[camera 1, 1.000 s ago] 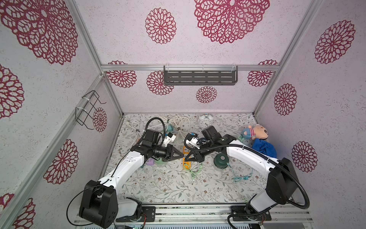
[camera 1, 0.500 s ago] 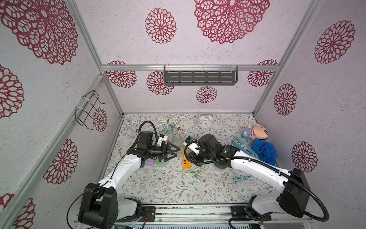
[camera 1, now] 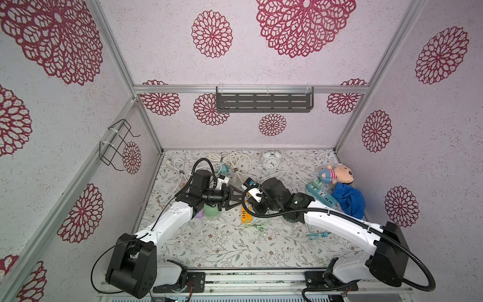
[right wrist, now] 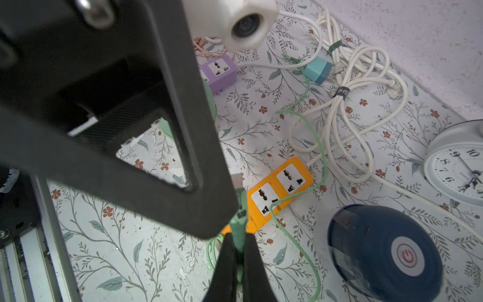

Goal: Charge the cordless meat grinders
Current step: Pick up the charging cable from the center of the board.

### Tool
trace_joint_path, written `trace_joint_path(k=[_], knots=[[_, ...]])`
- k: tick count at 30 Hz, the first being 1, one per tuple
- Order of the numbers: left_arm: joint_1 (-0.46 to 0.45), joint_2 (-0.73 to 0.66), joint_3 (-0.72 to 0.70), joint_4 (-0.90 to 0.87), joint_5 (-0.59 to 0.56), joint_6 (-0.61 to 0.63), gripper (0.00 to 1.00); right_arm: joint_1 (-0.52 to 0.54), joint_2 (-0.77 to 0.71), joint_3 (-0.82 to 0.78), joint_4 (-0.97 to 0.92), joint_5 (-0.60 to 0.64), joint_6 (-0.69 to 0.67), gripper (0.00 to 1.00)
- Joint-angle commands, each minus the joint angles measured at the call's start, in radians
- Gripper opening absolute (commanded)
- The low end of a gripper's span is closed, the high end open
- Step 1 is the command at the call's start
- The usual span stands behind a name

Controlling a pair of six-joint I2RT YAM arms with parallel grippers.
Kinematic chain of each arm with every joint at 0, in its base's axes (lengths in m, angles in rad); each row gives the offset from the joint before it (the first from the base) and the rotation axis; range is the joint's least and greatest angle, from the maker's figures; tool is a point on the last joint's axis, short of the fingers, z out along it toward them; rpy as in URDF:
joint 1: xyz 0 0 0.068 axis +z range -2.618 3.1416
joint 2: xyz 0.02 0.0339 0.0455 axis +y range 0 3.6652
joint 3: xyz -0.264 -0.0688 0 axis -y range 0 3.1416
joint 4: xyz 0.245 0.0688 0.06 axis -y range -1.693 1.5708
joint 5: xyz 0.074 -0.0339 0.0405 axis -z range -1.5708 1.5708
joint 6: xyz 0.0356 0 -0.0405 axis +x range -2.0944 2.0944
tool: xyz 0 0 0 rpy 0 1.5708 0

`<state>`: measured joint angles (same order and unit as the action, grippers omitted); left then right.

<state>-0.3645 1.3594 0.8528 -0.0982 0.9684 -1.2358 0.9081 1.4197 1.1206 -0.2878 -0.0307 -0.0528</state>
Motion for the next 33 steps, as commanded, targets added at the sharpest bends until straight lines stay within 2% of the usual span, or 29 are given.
trace_joint_path(k=[1, 9, 20, 21, 23, 26, 27, 30, 33], knots=[[-0.007, 0.026, 0.024, 0.050, -0.019, -0.024, 0.43, 0.006, 0.001, 0.031, 0.018, 0.017, -0.015, 0.00], [-0.020, 0.050, 0.022, 0.090, -0.020, -0.042, 0.23, 0.015, 0.007, 0.031, 0.018, 0.009, -0.014, 0.00], [-0.028, 0.049, 0.018, 0.103, -0.020, -0.036, 0.04, 0.015, -0.008, 0.026, 0.021, 0.034, -0.018, 0.00], [-0.028, 0.046, 0.018, 0.107, -0.019, -0.036, 0.03, 0.016, -0.016, 0.024, 0.018, 0.047, -0.018, 0.04], [-0.028, 0.041, 0.018, 0.109, -0.014, -0.021, 0.01, 0.014, -0.041, 0.007, 0.028, 0.113, -0.009, 0.57], [-0.028, 0.037, 0.020, 0.098, 0.008, 0.040, 0.00, 0.009, -0.120, -0.053, 0.088, 0.200, 0.007, 0.94], [-0.027, 0.038, 0.022, 0.091, 0.014, 0.066, 0.00, -0.002, -0.152, -0.076, 0.117, 0.216, 0.023, 0.99], [-0.025, 0.044, 0.028, 0.074, 0.026, 0.127, 0.00, -0.049, -0.216, -0.114, 0.161, 0.221, 0.076, 0.99], [-0.026, 0.045, 0.043, 0.071, 0.029, 0.166, 0.00, -0.082, -0.227, -0.069, 0.111, 0.335, 0.248, 0.99]])
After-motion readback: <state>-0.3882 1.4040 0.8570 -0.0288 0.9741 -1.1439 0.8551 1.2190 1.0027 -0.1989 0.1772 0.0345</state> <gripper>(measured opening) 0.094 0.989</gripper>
